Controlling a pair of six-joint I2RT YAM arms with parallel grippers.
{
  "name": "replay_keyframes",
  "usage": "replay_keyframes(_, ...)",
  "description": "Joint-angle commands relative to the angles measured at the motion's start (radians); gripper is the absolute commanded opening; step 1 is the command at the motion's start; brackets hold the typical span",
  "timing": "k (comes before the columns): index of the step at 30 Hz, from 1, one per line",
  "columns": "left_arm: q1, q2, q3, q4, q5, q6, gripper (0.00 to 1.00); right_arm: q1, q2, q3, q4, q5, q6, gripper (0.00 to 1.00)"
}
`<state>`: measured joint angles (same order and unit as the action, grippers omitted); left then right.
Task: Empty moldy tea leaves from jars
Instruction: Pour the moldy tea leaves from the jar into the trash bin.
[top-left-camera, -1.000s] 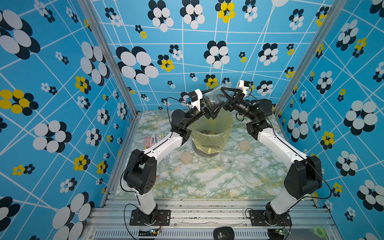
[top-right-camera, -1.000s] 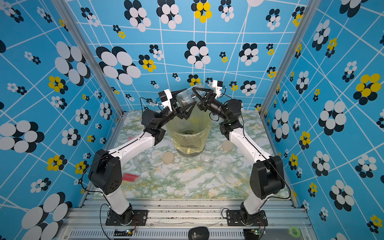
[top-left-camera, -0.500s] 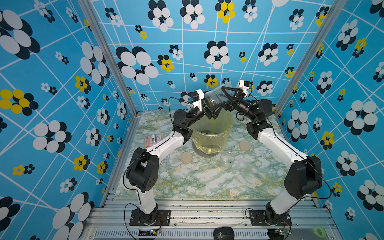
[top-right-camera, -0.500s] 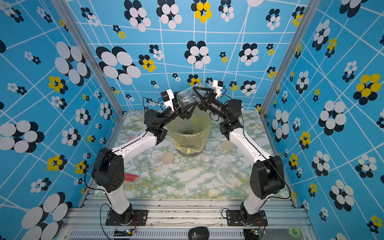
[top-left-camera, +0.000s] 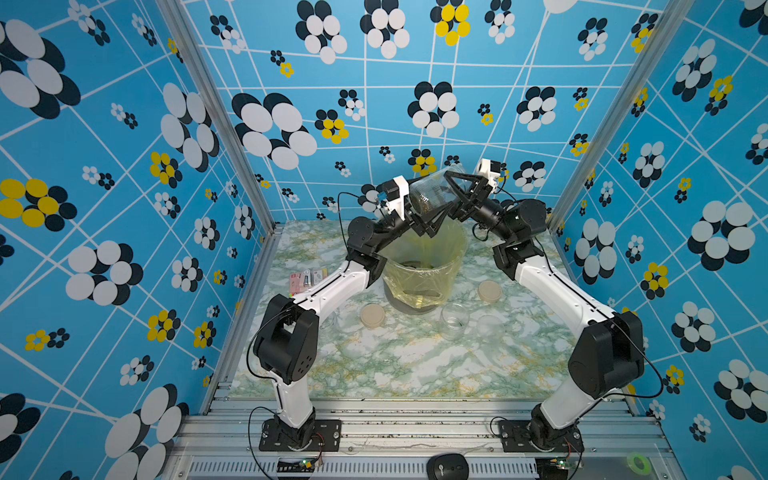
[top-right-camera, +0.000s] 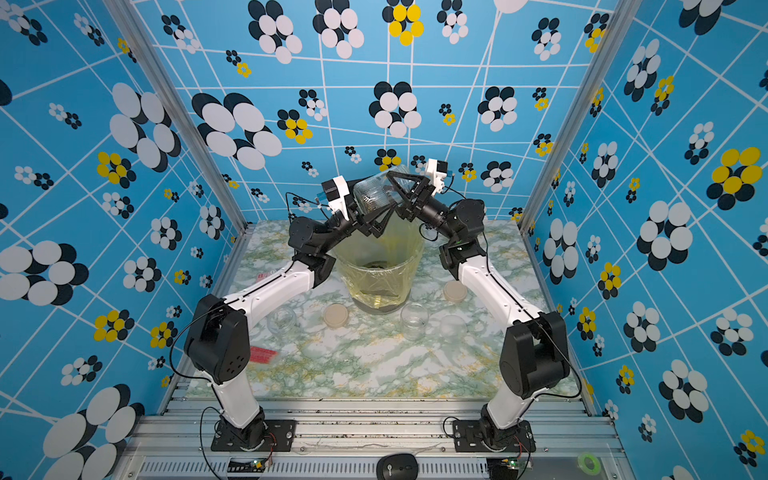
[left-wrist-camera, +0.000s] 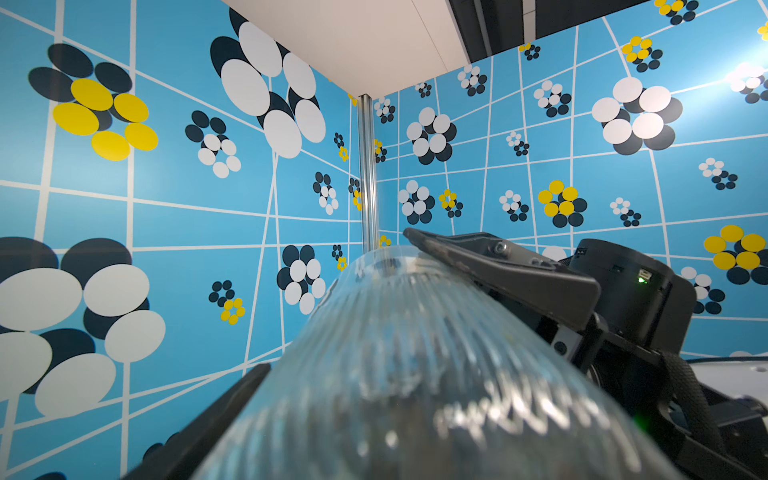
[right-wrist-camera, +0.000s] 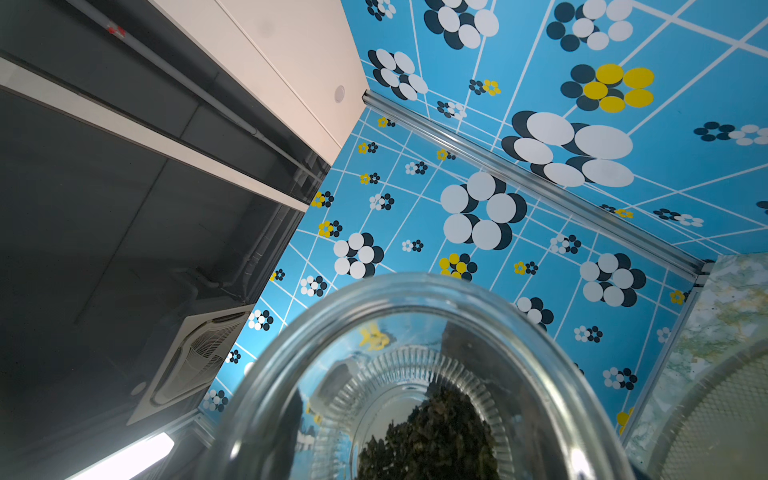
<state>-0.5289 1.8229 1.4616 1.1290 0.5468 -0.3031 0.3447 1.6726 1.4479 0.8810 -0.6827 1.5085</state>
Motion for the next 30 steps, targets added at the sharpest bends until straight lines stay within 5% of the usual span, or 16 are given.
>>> replay_keyframes(1, -0.005, -0.041, 0.008, 0.009, 0.019, 0.001, 0.99, 0.010, -0.032, 0.011, 0.074, -0.004, 0.011, 0.36)
replay_keyframes(30, -0.003, -0.028, 0.063, 0.002, 0.052, -0.032, 0.99, 0.009, -0.024, 0.012, 0.073, -0.017, 0.022, 0.36)
